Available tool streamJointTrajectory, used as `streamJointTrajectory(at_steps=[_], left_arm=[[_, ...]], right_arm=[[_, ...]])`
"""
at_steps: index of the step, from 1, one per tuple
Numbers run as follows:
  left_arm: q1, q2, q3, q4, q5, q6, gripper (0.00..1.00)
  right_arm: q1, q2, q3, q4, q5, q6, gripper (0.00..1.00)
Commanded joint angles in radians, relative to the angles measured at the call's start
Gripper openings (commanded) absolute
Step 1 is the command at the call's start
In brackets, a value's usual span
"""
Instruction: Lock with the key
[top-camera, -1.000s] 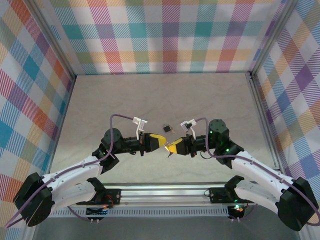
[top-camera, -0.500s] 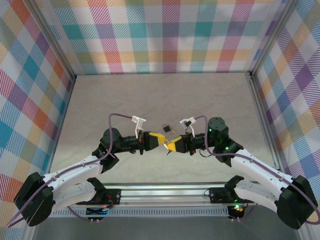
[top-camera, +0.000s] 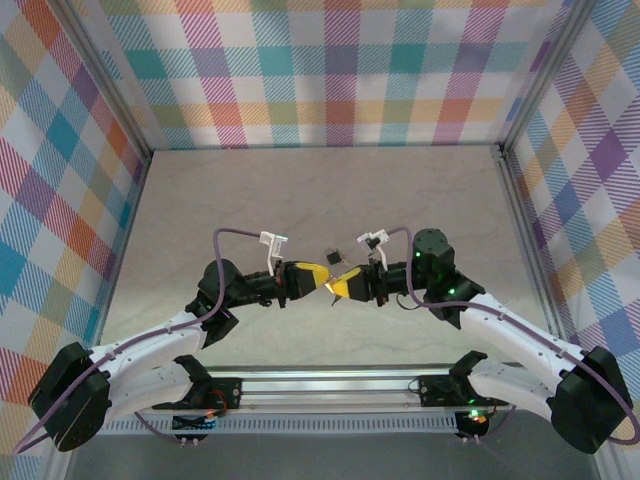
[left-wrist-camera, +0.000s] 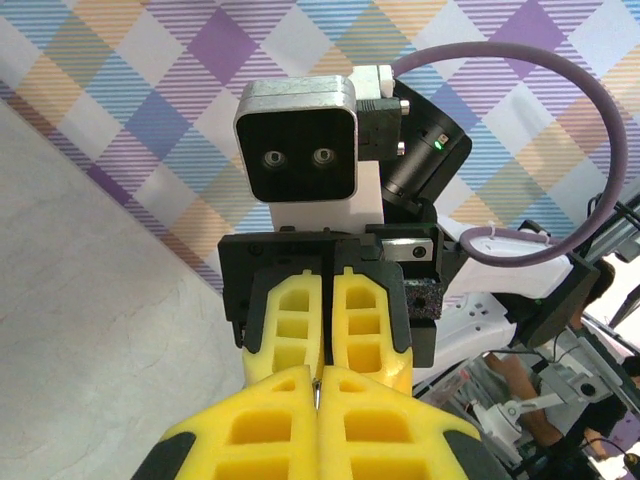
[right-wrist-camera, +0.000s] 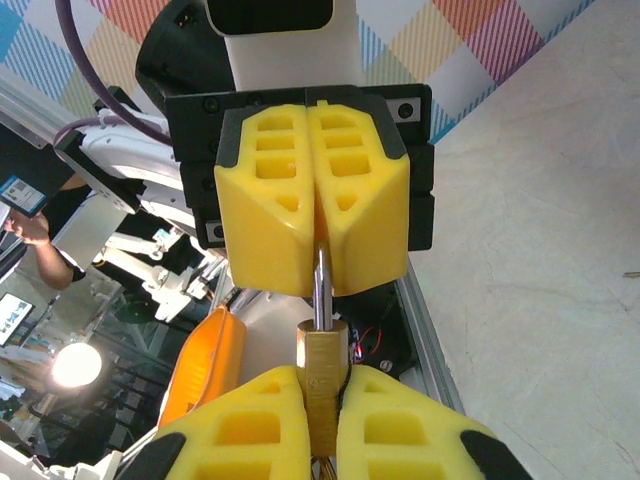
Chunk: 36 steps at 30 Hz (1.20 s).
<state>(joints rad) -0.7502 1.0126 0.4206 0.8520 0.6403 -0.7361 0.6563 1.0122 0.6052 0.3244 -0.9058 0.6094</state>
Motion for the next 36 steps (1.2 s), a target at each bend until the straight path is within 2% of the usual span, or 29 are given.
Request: streamJointTrajectory(at_steps=[1,10,22,29,36], left_arm=[[-0.038,0.024,-0.025,0.015,0.078,-0.005,0.0],[-0.06,0.054,-0.037,0.056,0.077,-0.019,0.0],[-0.086,0.094,-0.048,0.114,0.076,-0.031,0.0],[-0.086,0.064,-0.048,0.064,0.051,0.003,0.0],[-0.086,0.037,-0.048,0.019,-0.019,0.039,0.0]], right_arm=[[-0.003,0.021,0.071,0.073,0.1,-0.032,0.0],[-0.031,0.04,0.113,0.085,0.119,-0.031,0.0],[-0.078,0.087,0.154,0.153,0.081,0.012,0.0],[-0.08,0.068,0.147,0.123,0.067,0.0,0.0],[-0.08,0.021,0.121,0.062,0.091,-0.037,0.0]])
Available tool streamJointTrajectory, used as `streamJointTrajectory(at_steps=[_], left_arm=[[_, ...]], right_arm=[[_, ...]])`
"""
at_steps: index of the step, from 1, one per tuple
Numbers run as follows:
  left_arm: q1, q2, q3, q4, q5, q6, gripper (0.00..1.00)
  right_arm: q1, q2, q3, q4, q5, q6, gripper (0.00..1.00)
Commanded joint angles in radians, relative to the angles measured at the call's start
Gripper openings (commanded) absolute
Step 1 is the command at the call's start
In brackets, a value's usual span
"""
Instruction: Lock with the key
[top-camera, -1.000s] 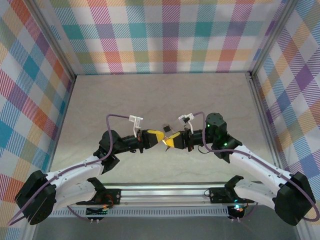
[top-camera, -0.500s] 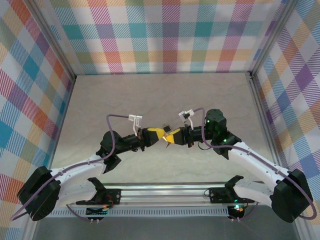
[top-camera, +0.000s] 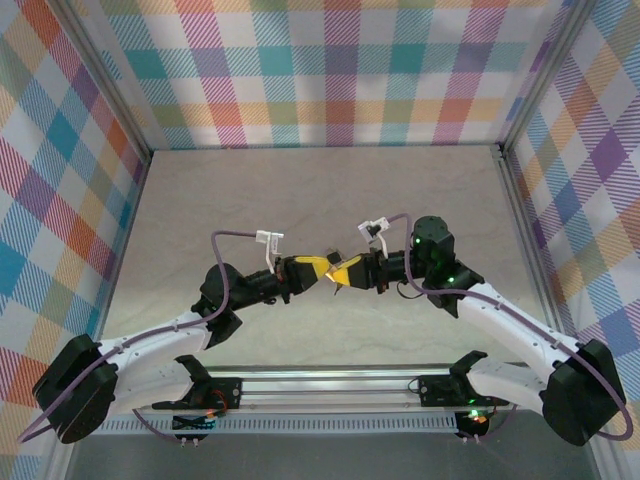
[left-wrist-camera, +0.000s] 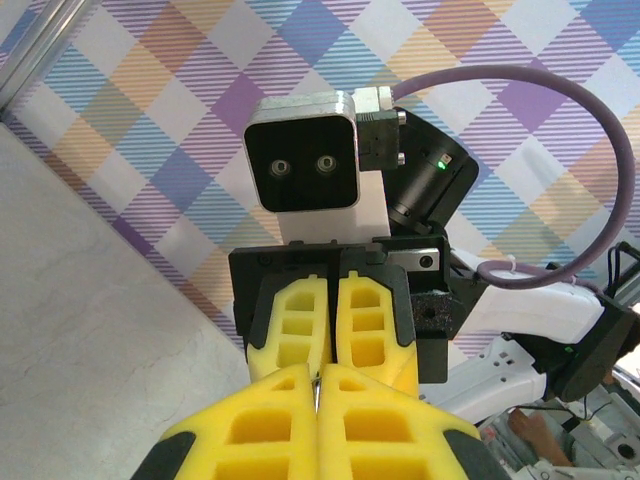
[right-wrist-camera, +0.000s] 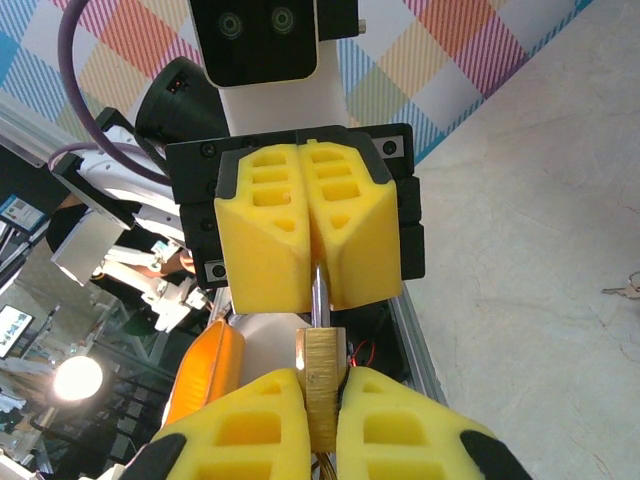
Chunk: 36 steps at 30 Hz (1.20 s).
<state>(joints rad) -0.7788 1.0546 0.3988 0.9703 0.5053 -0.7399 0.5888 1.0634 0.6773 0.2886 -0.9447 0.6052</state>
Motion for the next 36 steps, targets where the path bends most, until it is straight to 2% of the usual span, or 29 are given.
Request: streamJointTrajectory(at_steps=[1,2,5,9,13,17,20,25,29,36], left_arm=[[-0.058,-0.009,-0.026,-0.102,0.108,0.045,0.0],[-0.057,-0.015,-0.026,-0.104,0.1,0.046,0.0],[-0.057,-0.028,-0.029,-0.104,0.072,0.05,0.0],[-0.047,-0.067,-0.048,-0.111,0.005,0.051,0.0],[-0.035,-0.123,-0.062,-0.164,-0.061,0.068,0.0],[-0.022,-0.167,-0.067,-0.232,-0.103,0.087,0.0],[-0.012,-0.18,-0.065,-0.275,-0.119,0.101,0.0],[-0.001,-0.17,-0.058,-0.33,-0.182,0.109,0.0],[0.002,-0.118,-0.03,-0.334,-0.215,0.107,0.0],[0.004,0.023,0.023,-0.232,-0.252,0.088,0.0]], right_arm=[[-0.013,-0.035,0.045,0.092,0.13,-0.036,0.0],[-0.012,-0.04,0.041,0.085,0.132,-0.038,0.0],[-0.012,-0.052,0.03,0.081,0.128,-0.041,0.08],[-0.012,-0.065,0.016,0.077,0.119,-0.045,0.29],[-0.013,-0.084,0.007,0.056,0.122,-0.059,0.37],[-0.012,-0.119,-0.004,0.014,0.155,-0.085,0.51],[-0.014,-0.154,-0.011,-0.033,0.197,-0.112,0.65],[-0.014,-0.232,-0.042,-0.142,0.398,-0.146,0.97],[-0.025,-0.27,-0.066,-0.244,0.592,-0.151,0.99],[-0.065,-0.349,-0.171,-0.226,0.693,-0.063,0.99]])
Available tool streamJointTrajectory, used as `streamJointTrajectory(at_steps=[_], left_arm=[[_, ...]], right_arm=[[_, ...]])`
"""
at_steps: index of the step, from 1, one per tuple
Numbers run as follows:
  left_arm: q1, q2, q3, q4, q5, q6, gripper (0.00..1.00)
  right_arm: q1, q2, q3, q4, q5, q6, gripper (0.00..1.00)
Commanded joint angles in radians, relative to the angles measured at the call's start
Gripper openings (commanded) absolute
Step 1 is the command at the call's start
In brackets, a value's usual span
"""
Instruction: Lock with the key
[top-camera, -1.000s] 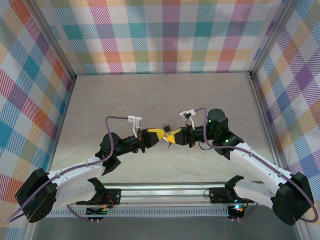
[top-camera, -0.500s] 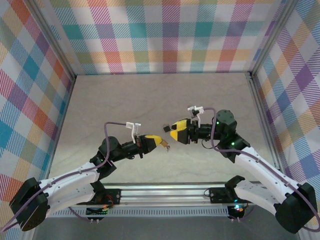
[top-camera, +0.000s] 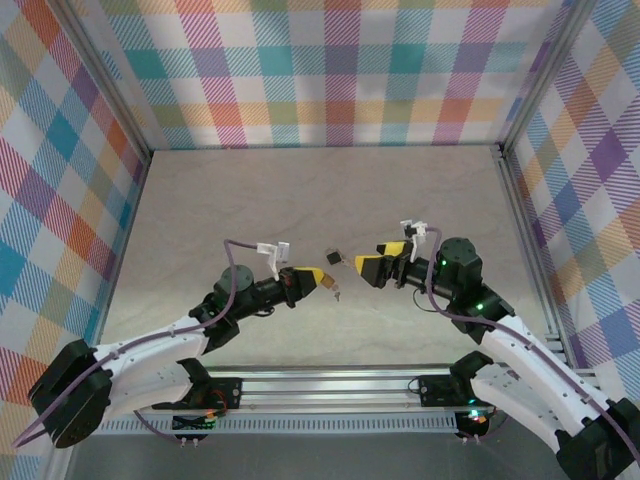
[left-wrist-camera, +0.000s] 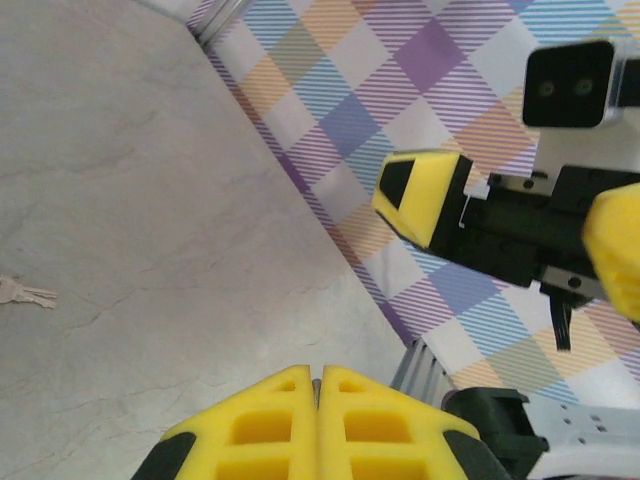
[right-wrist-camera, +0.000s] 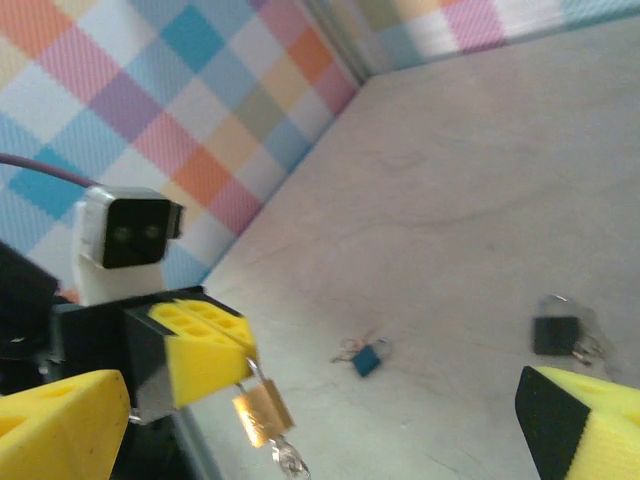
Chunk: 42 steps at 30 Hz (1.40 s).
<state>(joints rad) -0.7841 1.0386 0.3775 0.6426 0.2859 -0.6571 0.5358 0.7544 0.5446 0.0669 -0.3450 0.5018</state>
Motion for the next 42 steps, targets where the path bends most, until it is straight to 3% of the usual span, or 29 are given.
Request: streamJointTrajectory(at_steps=[1,7,14,20,29,42], left_arm=[[0.008,0.065,0.05,0.121,-0.033,-0.001,0.0],[0.01,0.257,0.116,0.279,-0.014,-0.065,0.0],[0.011,0.439,0.227,0.381,0.003,-0.125,0.0],[0.009,0.556,0.292,0.442,0.016,-0.179,0.0],[-0.011,0.611,0.333,0.44,-0.006,-0.176,0.0],[-0.043,0.652,0.376,0.419,-0.049,-0.205,0.0]], right_arm=[[-0.016,-0.059,-0.06,0.004,0.12,0.054,0.99],[-0.054,-0.227,-0.18,0.0,0.275,0.141,0.99],[-0.084,-0.266,-0.21,-0.054,0.236,0.2,0.99],[-0.119,-0.242,-0.275,0.015,0.181,0.291,0.99],[-0.136,-0.236,-0.32,0.118,0.107,0.34,1.0],[-0.143,-0.12,-0.347,0.295,0.042,0.406,0.83]])
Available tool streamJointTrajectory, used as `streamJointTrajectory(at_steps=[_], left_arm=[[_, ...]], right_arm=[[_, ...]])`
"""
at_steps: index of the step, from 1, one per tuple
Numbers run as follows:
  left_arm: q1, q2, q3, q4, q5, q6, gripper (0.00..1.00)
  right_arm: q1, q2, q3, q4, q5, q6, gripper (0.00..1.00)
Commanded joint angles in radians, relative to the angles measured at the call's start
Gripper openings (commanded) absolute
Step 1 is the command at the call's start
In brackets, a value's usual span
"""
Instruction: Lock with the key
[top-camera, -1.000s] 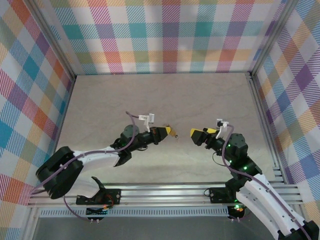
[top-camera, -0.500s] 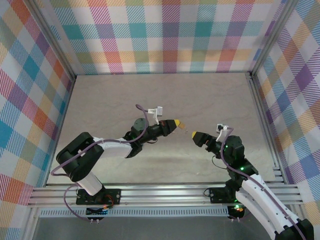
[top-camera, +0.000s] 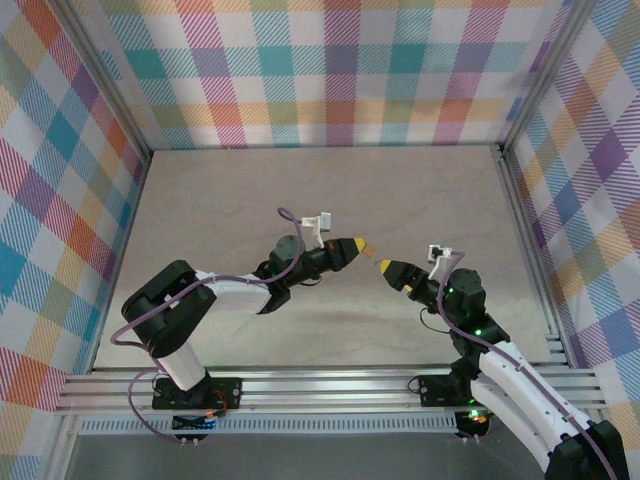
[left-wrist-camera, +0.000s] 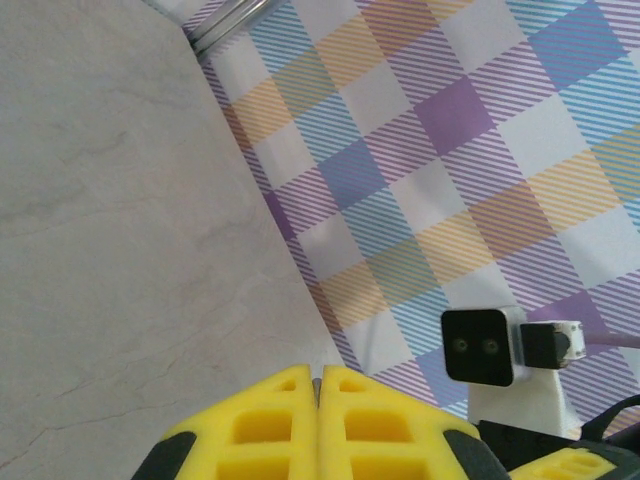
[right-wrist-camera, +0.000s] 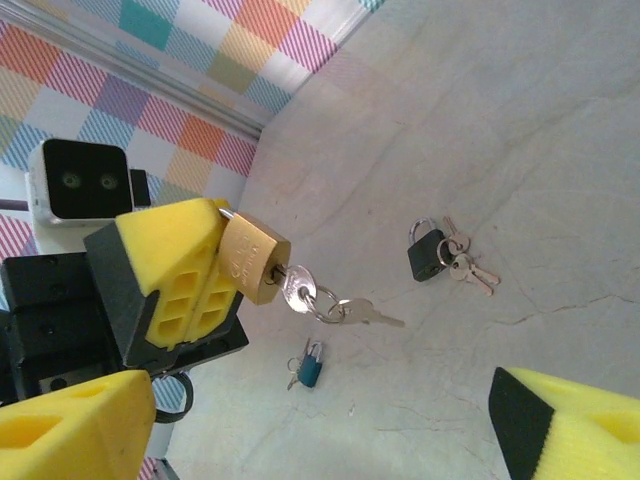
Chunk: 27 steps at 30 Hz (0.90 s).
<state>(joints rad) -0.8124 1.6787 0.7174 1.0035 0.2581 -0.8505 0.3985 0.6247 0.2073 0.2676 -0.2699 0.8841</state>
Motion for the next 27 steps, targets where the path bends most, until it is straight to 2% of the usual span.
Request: streamJointTrajectory(at_steps=[1,6,13,27], left_arm=[[-0.017,0.012,0.038,0.059,-0.023,-0.013,0.0],[-0.025,0.016,0.035,0.088,-0.03,-0.038,0.0],[-0.027,0.008,0.01,0.146,-0.039,-0.096,0.0],[-0.03,0.015,-0.015,0.22,-0.036,-0.172,0.0]], right_arm=[[-0.005,0.017,-0.01,0.107,-0.036,0.025,0.81],[-0.006,0.045,-0.02,0.182,-0.066,0.028,0.65],[-0.012,0.058,-0.028,0.272,-0.073,0.015,0.5],[-0.042,0.135,0.006,0.396,-0.116,-0.01,0.29]])
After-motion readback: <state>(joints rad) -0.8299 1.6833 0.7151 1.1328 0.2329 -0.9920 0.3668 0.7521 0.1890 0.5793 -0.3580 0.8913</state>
